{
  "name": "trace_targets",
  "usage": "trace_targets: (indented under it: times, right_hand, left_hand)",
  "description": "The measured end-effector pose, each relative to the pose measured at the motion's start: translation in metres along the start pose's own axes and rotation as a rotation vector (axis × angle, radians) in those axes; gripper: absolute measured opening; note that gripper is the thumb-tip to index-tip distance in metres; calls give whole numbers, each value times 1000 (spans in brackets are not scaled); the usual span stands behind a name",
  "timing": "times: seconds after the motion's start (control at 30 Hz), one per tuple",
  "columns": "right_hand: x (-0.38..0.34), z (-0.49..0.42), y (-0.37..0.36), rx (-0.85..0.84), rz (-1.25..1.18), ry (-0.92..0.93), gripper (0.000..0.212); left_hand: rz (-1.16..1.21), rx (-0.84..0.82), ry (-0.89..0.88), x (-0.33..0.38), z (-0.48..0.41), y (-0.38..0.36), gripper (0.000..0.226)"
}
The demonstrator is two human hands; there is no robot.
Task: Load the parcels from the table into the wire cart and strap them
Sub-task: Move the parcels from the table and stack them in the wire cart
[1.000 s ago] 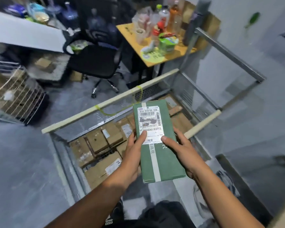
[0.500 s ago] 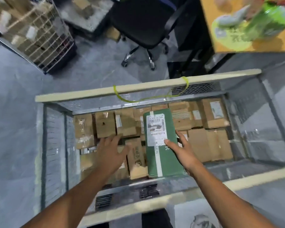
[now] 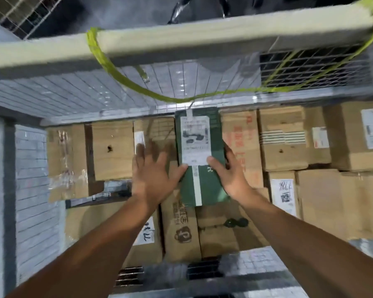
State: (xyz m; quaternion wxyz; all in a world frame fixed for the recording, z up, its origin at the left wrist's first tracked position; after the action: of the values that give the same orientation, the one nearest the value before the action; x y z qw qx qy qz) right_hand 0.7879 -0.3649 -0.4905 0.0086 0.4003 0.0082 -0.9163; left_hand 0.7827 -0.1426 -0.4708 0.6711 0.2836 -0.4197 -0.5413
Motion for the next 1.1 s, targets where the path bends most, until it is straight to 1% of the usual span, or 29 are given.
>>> trace_targets:
  times: [0.07, 0.1, 0.17, 0.23, 0.33, 0.4, 0.43, 0.47, 0.5, 0.57, 0.6, 0.7, 0.8, 0.87, 0.93, 1.0, 1.03, 1.1]
  right_hand:
    - [6, -1, 3, -17, 91, -2, 24]
    - [6, -1, 5, -41, 142, -20, 28]
    - [-3, -1, 11, -80, 250, -79, 51]
    - [-22, 8, 17, -93, 340, -110, 73]
    - [-62, 41, 18, -47, 358, -85, 85]
    - [-87, 73, 14, 14, 389, -100, 104]
    - [-99, 94, 11, 27, 412, -106, 108]
    - [-112, 119, 9, 35, 428, -99, 106]
    - [-126, 146, 6, 48, 435, -79, 99]
    - [-150, 207, 1, 102, 429, -16, 80]
    - [-159, 240, -1, 152, 419, 14, 74]
    - [-173, 344, -8, 360, 389, 83, 66]
    - [-163, 457, -8, 573, 305, 82, 64]
    - [-139, 535, -4, 710, 219, 25, 67]
    - [-103, 607, -2, 897, 84, -58, 70]
    - [-66, 671, 1, 1070, -43, -155, 69]
    - [-45, 704, 1, 1154, -97, -203, 68]
    - [-6, 763, 3, 1285, -173, -242, 68]
  left_hand:
    - [17, 22, 32, 4, 1, -3, 99]
    - [15, 10, 51, 6, 0, -2, 100]
    - [12, -43, 72, 10, 0, 3, 101]
    - [62, -52, 77, 14, 6, 14, 96]
    - [102, -60, 17, 23, 32, 46, 94]
    - [109, -77, -31, 31, 63, 76, 94]
    - [124, -76, -51, 35, 80, 92, 91]
    - [144, -76, -72, 39, 99, 110, 88]
    - [155, -76, -104, 45, 120, 127, 85]
    - [147, -83, -185, 57, 162, 158, 82]
    - [134, -95, -228, 62, 184, 173, 82]
    - [86, -96, -342, 78, 243, 213, 79]
    - [64, -47, -492, 104, 307, 240, 73]
    - [109, -103, -567, 129, 355, 246, 71]
    - [19, -175, -704, 157, 399, 238, 75]
    - [-74, -224, -858, 186, 435, 226, 81]
    - [-99, -256, -933, 202, 456, 219, 84]
    - [-115, -325, -1065, 236, 497, 201, 92]
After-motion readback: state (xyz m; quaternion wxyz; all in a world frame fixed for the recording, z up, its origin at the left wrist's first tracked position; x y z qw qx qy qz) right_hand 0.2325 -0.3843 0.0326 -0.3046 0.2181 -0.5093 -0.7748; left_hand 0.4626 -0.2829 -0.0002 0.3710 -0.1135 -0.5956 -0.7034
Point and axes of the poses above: each hand's wrist, its own z-axis away from the middle knuckle, its own y-axis out of the back of the hand, x = y × z, the point moved 1 cm from there along -z, towards the middle knuckle, and after that the axes turned 7 degrees about -y, right-handed, at the moved point
